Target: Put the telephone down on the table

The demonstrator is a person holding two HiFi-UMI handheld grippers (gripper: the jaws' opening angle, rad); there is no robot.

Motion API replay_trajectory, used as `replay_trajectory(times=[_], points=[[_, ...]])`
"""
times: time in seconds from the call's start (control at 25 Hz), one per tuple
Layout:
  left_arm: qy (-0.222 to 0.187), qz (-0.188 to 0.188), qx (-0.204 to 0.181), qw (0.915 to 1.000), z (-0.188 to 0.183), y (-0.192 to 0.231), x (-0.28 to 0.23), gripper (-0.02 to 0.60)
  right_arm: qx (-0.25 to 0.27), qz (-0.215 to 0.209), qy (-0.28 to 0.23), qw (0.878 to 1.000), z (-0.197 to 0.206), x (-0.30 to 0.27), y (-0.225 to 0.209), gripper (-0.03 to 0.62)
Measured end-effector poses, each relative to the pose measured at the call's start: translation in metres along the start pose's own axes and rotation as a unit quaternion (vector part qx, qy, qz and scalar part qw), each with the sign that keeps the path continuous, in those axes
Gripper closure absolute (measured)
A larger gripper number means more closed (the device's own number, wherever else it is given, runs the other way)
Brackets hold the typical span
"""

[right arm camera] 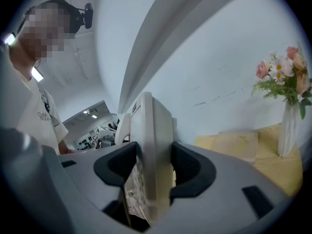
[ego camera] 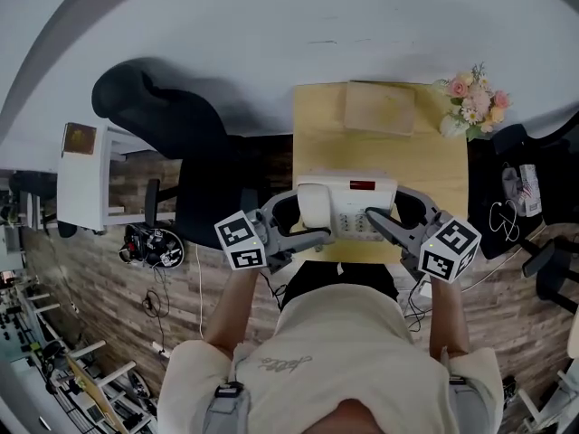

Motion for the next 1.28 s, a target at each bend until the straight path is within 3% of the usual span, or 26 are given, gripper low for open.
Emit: replay_trajectory(times=[0.6,1.28], points=[[0.015,0.023,0.050,0.9984,0.036,0.047,0.017,0.199,-0.042,0.028,0.037,0.998,0.043,-0.037,-0.021,0.372],[0.031,0.004,0.144,0.9890,0.091,0.154,0.016,0.200,-0.133,0.017,0.080,0.988,0.108,-0.109,-0.104,0.372]])
Point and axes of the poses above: the fingertips, and each gripper's own axes: x backward along the fingers, y to its left, z out of its underside, the point moved 2 cm from there along x, backward along the fingers, and after that the axes turned 11 degrees about z, right-handed, at the moved point
